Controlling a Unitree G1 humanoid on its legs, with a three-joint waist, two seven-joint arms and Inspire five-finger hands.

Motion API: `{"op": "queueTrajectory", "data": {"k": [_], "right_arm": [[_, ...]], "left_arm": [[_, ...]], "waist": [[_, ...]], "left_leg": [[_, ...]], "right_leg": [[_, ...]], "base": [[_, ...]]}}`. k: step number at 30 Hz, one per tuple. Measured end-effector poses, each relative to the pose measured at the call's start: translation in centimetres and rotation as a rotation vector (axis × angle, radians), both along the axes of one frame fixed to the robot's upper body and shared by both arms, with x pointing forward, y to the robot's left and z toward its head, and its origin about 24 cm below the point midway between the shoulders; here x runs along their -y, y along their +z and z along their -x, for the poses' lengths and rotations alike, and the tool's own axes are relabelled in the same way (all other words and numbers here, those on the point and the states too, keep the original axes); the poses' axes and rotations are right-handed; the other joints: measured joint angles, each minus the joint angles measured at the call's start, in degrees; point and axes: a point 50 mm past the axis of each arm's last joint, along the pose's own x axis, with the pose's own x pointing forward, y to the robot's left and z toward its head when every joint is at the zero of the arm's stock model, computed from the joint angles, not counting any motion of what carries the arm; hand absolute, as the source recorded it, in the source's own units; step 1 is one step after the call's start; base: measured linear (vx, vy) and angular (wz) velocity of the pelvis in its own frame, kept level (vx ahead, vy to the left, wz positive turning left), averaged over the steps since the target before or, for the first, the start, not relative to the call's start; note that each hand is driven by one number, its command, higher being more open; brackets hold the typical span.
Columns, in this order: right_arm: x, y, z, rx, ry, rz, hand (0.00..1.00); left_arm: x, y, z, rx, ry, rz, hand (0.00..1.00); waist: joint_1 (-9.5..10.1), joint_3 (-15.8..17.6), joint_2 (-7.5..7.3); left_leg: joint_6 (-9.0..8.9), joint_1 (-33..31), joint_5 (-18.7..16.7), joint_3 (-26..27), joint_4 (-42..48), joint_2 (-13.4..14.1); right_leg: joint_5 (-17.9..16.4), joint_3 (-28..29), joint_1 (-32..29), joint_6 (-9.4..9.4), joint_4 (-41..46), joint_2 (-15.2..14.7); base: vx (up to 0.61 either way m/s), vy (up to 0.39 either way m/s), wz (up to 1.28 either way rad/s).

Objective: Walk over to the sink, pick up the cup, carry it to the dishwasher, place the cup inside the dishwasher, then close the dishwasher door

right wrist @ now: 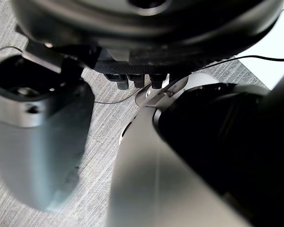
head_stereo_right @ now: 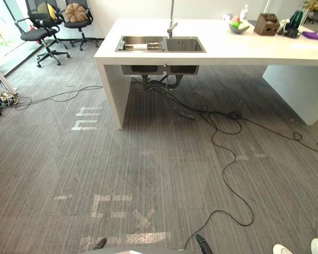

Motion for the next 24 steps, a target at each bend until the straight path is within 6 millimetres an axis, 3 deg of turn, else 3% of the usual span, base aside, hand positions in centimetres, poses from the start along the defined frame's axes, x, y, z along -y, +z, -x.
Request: {"op": "queueTrajectory", "data": {"k": [4, 9, 15, 19, 22, 24], "right_arm": [[0.1, 0.0, -0.6, -0.008, -0.004, 0.019, 1.0], [0.4, 0.1, -2.7, 0.017, 0.007, 0.075, 1.0], [1.0, 0.8, -6.8, 0.175, 0.053, 0.14, 1.0], [0.6, 2.1, -11.4, 0.346, 0.118, 0.139, 1.0], [0.4, 2.7, -12.9, 0.419, 0.151, 0.132, 1.0], [0.2, 2.7, -12.9, 0.431, 0.167, 0.119, 1.0]], "left_arm": [[0.0, 0.1, -1.4, 0.052, 0.02, 0.034, 1.0], [-0.3, 0.4, -3.2, 0.111, -0.112, 0.022, 1.0], [-0.1, 1.4, -8.1, 0.309, -0.154, -0.04, 1.0], [1.8, 2.3, -12.5, 0.429, -0.232, -0.077, 1.0], [2.2, 2.7, -13.7, 0.471, -0.283, -0.102, 1.0], [2.2, 2.8, -14.0, 0.462, -0.298, -0.13, 1.0]], "waist": [[-0.06, 0.44, -0.05], [-0.05, 1.29, 0.26], [0.07, 2.21, 0.75], [0.1, 2.89, 0.89], [0.03, 3.02, 0.82], [0.02, 3.12, 0.78]], "left_leg": [[-0.42, 2.87, 1.21, -0.33, -3.24, -0.45], [-0.69, 2.1, 1.42, -1.47, -3.3, -0.55], [-0.87, 0.85, 2.54, -3.26, -3.56, -0.54], [-0.88, 0.4, 3.01, -3.39, -3.58, -0.57], [-0.88, 0.4, 3.0, -3.43, -3.6, -0.65], [-0.88, 0.41, 2.99, -3.74, -3.61, -0.72]], "right_leg": [[0.17, -1.1, 2.5, 0.29, -1.83, 0.03], [0.15, -2.49, 2.39, 0.38, -2.18, -0.02], [0.41, -4.38, 1.74, 0.33, -2.41, -0.01], [1.58, -4.73, 2.07, 0.33, -3.91, 0.08], [1.58, -4.91, 2.19, 0.34, -4.11, 0.02], [1.58, -5.42, 2.65, 0.33, -4.53, 0.0]], "base": [[0.05, 0.006, 0.09], [-0.01, -0.024, 0.13], [-0.06, -0.03, 0.16], [-0.06, -0.009, 0.03], [-0.01, 0.0, 0.02], [0.02, -0.008, 0.11]]}}
